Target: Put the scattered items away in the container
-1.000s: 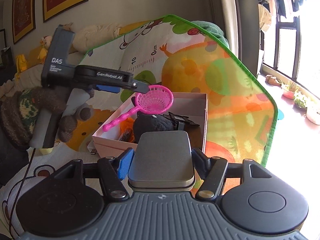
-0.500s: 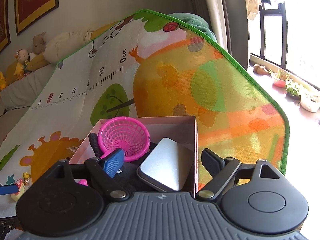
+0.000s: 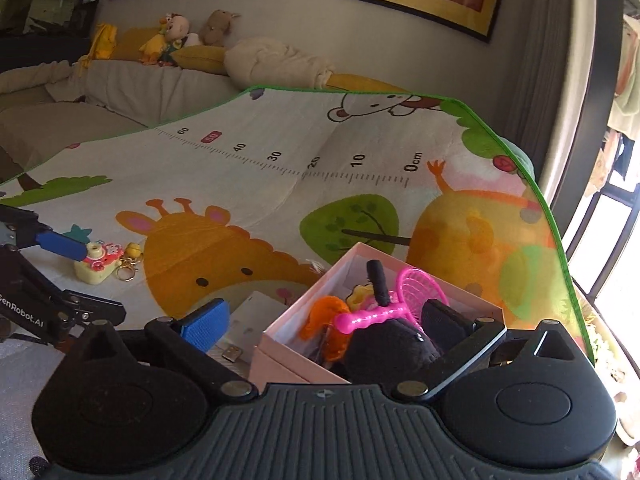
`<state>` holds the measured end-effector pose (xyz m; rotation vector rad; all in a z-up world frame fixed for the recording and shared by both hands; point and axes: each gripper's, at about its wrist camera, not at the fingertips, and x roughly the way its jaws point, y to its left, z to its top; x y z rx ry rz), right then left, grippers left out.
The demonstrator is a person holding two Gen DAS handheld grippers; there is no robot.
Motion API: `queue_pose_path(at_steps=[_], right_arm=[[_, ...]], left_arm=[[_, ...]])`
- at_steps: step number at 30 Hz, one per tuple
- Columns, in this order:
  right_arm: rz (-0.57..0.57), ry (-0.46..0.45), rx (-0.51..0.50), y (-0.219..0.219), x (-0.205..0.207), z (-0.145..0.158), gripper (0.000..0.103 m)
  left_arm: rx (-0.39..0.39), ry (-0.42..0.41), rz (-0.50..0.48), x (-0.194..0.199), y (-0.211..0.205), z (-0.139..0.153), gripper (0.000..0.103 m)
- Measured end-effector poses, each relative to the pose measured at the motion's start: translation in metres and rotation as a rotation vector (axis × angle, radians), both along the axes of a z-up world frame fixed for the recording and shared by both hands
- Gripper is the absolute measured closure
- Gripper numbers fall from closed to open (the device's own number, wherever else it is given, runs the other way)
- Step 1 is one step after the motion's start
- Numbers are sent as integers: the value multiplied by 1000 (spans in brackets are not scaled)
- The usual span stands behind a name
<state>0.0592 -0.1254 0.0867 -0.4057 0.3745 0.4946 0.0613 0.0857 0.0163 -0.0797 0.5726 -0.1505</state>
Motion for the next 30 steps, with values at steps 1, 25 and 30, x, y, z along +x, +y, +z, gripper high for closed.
queue_pose_path(at_steps=[1, 25, 30], right_arm=[[4, 17, 6, 2, -3, -2, 1], [-35, 410, 208, -62, -52, -76, 0], [-33, 413, 223, -64, -50, -76, 0]], left_arm=[[13, -10, -29, 1, -4, 2, 0], [-344, 199, -602, 193, -30, -13, 0], [-493, 338, -613, 219, -29, -31, 0]])
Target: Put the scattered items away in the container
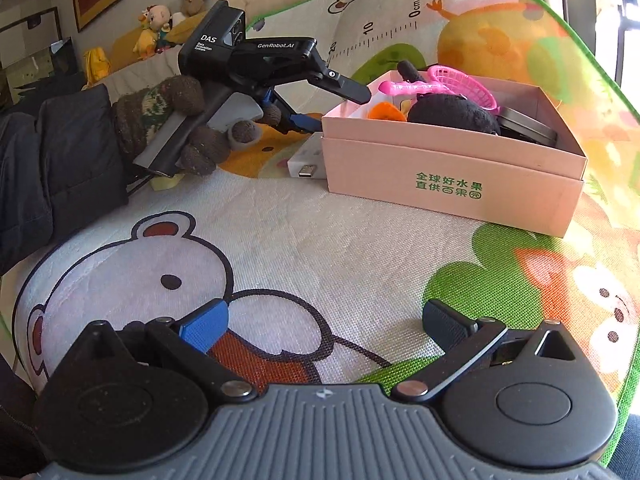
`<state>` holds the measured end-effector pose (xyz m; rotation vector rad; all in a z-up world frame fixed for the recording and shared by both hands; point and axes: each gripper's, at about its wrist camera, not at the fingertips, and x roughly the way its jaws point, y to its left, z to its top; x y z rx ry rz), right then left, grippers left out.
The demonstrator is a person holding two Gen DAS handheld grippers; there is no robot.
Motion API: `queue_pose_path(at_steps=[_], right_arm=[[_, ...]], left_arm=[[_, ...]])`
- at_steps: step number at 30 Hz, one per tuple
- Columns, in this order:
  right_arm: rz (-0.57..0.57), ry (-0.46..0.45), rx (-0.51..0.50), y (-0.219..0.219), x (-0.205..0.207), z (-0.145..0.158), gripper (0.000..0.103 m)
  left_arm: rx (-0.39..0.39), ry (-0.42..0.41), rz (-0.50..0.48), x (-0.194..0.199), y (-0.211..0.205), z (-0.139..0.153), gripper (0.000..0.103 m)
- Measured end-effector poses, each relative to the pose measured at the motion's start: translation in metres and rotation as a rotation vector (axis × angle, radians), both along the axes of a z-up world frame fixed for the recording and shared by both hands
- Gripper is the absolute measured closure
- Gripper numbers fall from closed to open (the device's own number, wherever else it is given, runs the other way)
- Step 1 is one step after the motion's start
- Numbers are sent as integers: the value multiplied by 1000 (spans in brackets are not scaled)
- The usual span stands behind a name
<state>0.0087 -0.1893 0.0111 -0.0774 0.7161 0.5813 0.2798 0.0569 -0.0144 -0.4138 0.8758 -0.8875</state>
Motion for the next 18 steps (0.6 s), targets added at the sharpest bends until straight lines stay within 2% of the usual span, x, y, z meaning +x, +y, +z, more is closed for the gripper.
queue_pose_path(at_steps=[2, 7, 11, 15, 18], right_arm=[[0, -1, -1, 0, 0, 0, 0], [0, -1, 3, 0, 0, -1, 0], [1, -7, -14, 2, -1, -1, 0], [1, -6, -24, 3, 0, -1, 0], [-20, -13, -69, 5, 1, 0, 0]], left_arm=[[-29, 37, -35, -4, 2, -2, 0], [-37, 36, -89, -41, 10, -4, 0], [-14, 20, -127, -90, 5, -4, 0], [-31, 13, -210, -143, -16, -5, 0], [-11, -37, -244, -181, -29, -3, 0]])
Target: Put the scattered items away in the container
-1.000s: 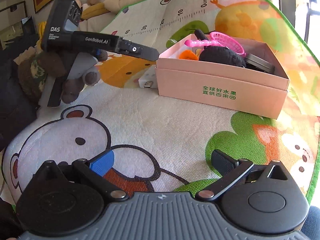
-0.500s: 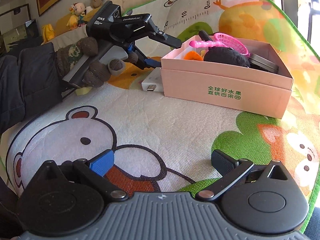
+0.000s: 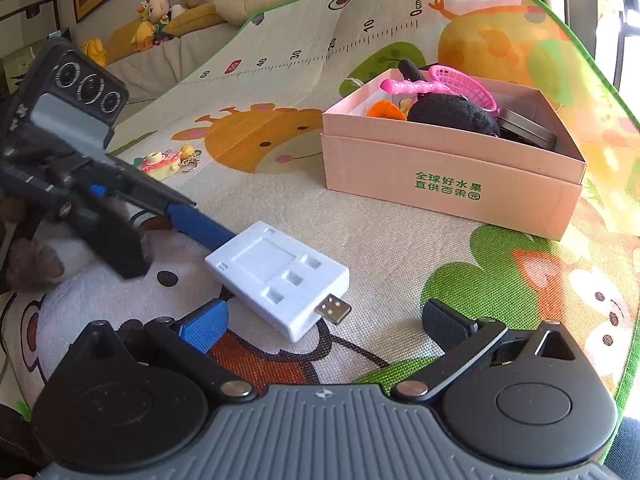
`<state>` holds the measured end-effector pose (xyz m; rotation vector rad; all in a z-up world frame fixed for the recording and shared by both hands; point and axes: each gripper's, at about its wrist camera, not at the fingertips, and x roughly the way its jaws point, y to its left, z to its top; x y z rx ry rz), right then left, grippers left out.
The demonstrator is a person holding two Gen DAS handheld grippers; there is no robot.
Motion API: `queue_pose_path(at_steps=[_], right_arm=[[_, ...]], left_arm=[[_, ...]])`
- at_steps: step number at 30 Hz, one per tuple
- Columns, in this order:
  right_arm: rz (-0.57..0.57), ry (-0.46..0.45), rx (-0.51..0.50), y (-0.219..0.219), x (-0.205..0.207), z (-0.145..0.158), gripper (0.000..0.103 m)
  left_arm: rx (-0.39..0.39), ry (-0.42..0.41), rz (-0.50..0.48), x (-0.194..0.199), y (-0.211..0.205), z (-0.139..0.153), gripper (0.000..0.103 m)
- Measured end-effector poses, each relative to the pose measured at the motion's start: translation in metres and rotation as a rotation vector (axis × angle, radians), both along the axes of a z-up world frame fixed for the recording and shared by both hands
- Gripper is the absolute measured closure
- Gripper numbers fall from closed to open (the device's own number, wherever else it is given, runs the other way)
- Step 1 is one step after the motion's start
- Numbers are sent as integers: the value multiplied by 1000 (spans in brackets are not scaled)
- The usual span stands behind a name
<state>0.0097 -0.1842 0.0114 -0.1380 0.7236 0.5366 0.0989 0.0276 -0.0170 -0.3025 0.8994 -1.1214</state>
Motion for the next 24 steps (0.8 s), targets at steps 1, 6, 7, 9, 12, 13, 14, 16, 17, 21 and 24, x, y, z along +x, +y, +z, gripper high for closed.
queue_pose_path(at_steps=[1, 6, 7, 9, 12, 13, 14, 16, 17, 21, 24], right_arm=[[-24, -18, -35, 0, 0, 1, 0], [-229, -172, -228, -16, 1, 7, 0], [-254, -171, -207, -23, 2, 10, 0], [-273, -131, -117, -31, 4, 17, 0], [-258, -95, -33, -19, 5, 19, 0], [-256, -95, -30, -12, 6, 17, 0], [-256, -93, -33, -2, 7, 16, 0], [-254, -80, -33, 14, 14, 12, 0], [-256, -71, -31, 21, 17, 10, 0], [-250, -34, -22, 38, 31, 10, 0], [-226, 16, -38, 45, 37, 4, 0]], left_arm=[[4, -15, 11, -7, -1, 2, 0], [117, -189, 251, -45, 15, 23, 0], [181, -253, 338, -53, 17, 28, 0], [315, -356, 492, -63, 18, 31, 0], [492, -419, 707, -66, 24, 30, 0], [541, -429, 765, -67, 28, 29, 0], [575, -439, 809, -69, 33, 28, 0], [601, -455, 878, -73, 44, 29, 0], [603, -458, 909, -73, 52, 30, 0], [608, -454, 989, -74, 70, 35, 0], [634, -436, 1016, -67, 78, 31, 0]])
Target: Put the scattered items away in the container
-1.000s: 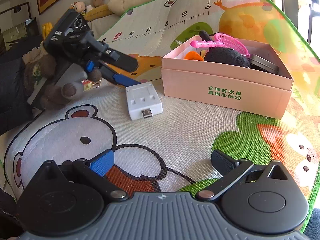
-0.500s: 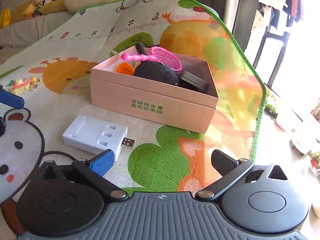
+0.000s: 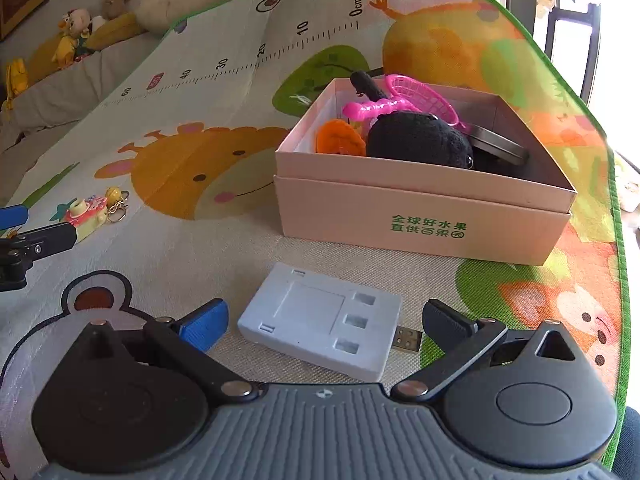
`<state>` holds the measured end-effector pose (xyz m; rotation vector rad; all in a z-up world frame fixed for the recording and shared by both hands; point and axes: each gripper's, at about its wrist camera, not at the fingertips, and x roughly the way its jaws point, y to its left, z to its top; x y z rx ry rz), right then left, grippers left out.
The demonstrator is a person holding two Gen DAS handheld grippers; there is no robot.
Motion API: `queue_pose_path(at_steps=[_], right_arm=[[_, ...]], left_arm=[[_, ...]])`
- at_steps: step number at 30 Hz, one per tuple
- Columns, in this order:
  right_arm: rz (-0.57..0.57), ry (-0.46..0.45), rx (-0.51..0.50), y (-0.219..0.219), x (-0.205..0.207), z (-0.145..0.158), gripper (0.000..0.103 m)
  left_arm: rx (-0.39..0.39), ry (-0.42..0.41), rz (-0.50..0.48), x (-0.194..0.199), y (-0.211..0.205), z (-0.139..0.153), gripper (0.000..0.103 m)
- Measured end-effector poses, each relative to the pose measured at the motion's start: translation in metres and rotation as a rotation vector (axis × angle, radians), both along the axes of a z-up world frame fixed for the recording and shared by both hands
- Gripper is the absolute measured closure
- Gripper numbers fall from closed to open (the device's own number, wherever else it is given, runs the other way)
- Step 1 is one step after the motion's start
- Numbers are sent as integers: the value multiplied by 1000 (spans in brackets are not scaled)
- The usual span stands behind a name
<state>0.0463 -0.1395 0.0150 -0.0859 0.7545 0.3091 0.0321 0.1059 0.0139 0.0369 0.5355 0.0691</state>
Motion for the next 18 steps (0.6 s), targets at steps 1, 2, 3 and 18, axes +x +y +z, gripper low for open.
queue_pose_path(at_steps=[1, 2, 3, 18], right_arm=[[-3, 7, 0, -1, 0, -3, 0], [-3, 4, 0, -2, 0, -4, 1], [4, -4, -6, -2, -1, -3, 5], [-34, -33, 8, -86, -45, -4, 8]], left_arm=[[9, 5, 8, 3, 4, -2, 0], [20, 11, 12, 7, 7, -3, 0], [27, 19, 11, 13, 10, -5, 0], [19, 137, -116, 57, 7, -21, 38]])
